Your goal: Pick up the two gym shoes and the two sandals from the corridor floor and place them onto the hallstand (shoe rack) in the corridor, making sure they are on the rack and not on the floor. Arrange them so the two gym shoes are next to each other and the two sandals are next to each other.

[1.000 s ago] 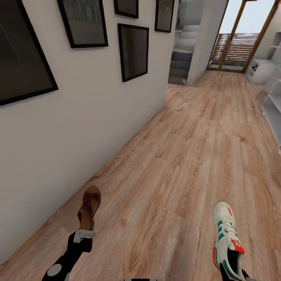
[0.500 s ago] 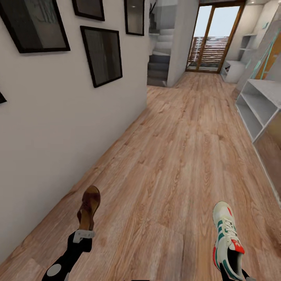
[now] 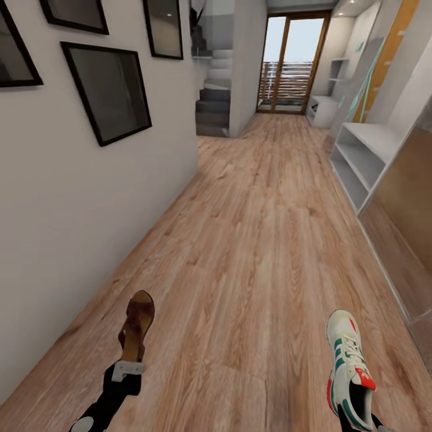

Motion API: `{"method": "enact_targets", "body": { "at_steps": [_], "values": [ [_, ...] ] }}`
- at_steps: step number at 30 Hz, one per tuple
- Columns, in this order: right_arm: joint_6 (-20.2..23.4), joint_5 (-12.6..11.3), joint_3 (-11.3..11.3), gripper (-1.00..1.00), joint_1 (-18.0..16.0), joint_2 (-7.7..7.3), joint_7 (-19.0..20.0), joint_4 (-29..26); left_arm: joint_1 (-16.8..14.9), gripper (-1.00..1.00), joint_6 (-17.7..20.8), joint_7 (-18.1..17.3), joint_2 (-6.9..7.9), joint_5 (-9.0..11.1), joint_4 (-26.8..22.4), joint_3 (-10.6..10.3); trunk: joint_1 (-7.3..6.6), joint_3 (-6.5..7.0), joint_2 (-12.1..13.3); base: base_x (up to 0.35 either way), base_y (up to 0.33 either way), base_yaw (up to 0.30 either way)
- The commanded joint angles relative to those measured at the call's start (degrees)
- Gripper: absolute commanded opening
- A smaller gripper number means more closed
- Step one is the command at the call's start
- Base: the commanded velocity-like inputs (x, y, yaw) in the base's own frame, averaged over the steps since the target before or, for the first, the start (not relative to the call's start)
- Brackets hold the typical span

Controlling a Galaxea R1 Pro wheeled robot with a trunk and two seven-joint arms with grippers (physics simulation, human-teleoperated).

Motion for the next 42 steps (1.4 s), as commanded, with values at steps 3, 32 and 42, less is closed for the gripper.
{"method": "enact_targets", "body": {
  "at_steps": [3,32,42],
  "values": [
    [-0.12,0.21,-0.20,-1.00,-0.03,0.06,0.32,-0.05,-0.02,-1.00,-6.14,2.24,0.09,-0.84,3.06,0.14,0.00,0.14,-0.01,0.035,-0.001,-0.253],
    [-3.84,2.78,0.00,-1.00,-0.03,0.31,-0.38,3.06,1.24,-1.00,-22.37,13.03,1.39,5.08,17.24,-0.10,0.00,1.78,-0.01,0.001,0.000,-0.253],
    [-3.69,11.92,8.54,-1.00,-5.12,0.28,-11.87,1.61,1.13,-1.00,-22.23,10.61,1.34,5.42,17.00,0.04,0.00,2.08,-0.01,0.000,0.000,-0.150]
  ]
}}
